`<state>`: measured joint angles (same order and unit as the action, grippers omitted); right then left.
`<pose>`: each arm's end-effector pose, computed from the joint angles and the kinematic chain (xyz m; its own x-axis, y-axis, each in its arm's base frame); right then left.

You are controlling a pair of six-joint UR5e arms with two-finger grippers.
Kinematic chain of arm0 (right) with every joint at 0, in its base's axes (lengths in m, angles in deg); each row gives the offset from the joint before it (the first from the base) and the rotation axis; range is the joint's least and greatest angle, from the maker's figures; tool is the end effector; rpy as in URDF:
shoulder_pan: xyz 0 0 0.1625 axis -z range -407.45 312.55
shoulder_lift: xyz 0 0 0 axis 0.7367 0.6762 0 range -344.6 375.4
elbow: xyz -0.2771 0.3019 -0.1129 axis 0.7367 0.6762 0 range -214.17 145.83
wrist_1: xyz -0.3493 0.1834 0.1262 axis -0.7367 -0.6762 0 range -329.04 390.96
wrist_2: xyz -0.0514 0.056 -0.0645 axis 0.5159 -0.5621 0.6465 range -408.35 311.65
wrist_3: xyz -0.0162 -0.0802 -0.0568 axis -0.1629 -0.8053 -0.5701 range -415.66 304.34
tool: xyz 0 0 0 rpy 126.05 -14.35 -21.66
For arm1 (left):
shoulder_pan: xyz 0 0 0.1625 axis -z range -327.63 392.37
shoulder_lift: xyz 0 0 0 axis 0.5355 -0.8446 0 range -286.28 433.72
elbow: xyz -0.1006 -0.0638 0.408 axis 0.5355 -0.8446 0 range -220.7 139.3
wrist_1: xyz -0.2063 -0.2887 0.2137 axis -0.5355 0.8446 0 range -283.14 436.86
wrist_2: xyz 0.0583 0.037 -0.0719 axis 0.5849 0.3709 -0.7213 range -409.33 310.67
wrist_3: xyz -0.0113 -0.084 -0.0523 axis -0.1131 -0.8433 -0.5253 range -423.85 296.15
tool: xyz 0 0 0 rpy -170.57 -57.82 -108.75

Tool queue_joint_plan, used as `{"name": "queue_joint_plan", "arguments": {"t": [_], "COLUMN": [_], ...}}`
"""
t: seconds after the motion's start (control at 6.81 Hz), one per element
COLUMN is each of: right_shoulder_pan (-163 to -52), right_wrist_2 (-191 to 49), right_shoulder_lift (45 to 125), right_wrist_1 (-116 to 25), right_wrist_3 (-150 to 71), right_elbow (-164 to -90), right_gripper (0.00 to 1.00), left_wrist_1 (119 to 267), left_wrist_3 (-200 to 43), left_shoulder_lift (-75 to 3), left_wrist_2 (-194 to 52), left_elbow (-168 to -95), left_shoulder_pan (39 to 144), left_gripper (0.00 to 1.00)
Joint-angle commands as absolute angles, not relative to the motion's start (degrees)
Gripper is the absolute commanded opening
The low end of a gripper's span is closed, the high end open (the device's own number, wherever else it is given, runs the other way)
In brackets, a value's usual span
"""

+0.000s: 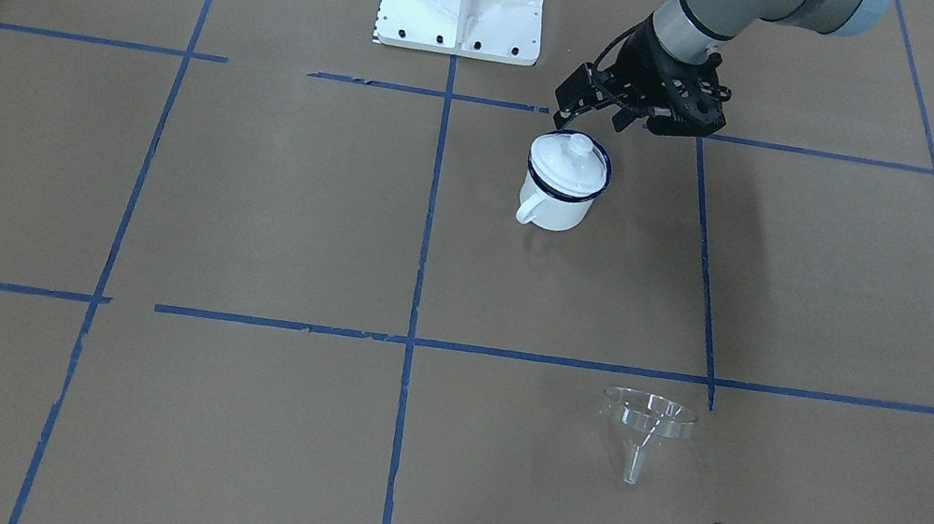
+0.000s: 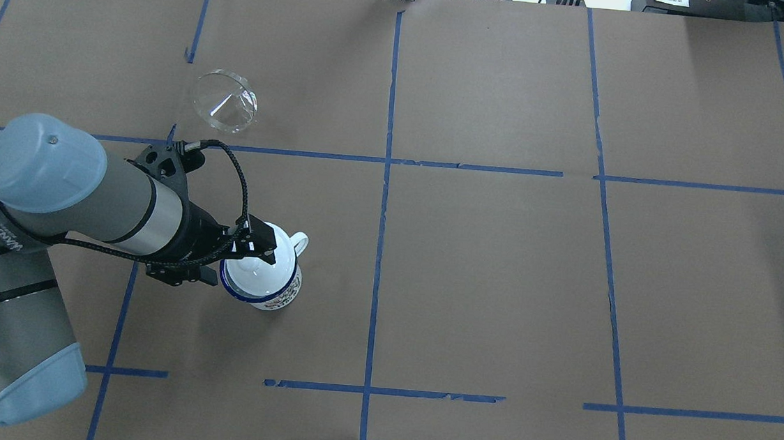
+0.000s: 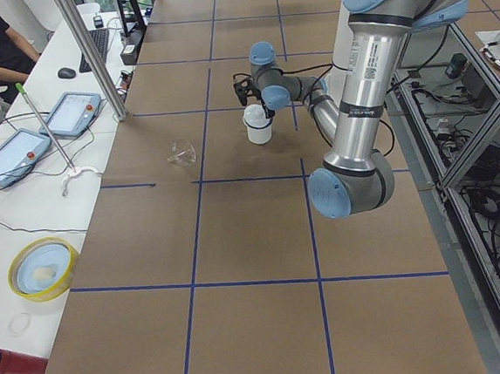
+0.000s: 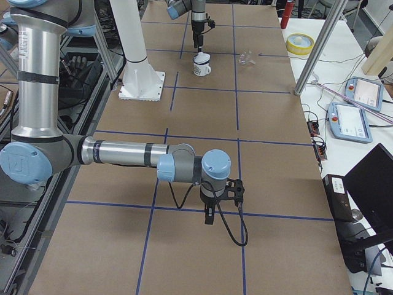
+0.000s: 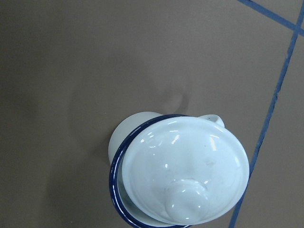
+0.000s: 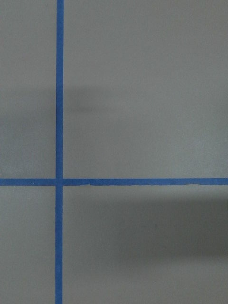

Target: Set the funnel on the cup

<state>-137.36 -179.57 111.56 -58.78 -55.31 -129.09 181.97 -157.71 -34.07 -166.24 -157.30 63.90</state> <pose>0.0670 -0.4450 0.6702 0.7522 0.0161 0.6587 -0.0030 0.9998 -0.0210 0.4118 -0.3561 0.2521 0.4227 -0.3295 -0.8442 0.1625 0.9440 -0.2871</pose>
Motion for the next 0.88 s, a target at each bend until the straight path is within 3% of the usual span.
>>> {"name": "queue_joint_plan", "arguments": {"t": [0.0, 0.29, 0.73], "right_shoulder_pan": [-137.4, -137.4, -137.4], "right_wrist_2": [-179.6, -179.6, -179.6], "right_shoulder_lift": [111.6, 111.6, 111.6], "right_wrist_1": [-58.8, -58.8, -58.8], "right_wrist_3": [-55.3, -55.3, -55.3], "right_elbow": [-129.1, -129.1, -129.1], "right_gripper": [1.00, 1.00, 1.00], "left_wrist_1": [182.0, 182.0, 182.1], "left_wrist_3": [-157.7, -157.5, -157.1], "left_shoulder_lift": [-34.6, -34.6, -34.6], "left_wrist_2": [-166.2, -166.2, -166.3], "left_elbow": [-156.2, -156.1, -155.7], "left_shoulder_pan": [63.9, 63.9, 63.9], "left_gripper": [0.76, 0.53, 0.51]}}
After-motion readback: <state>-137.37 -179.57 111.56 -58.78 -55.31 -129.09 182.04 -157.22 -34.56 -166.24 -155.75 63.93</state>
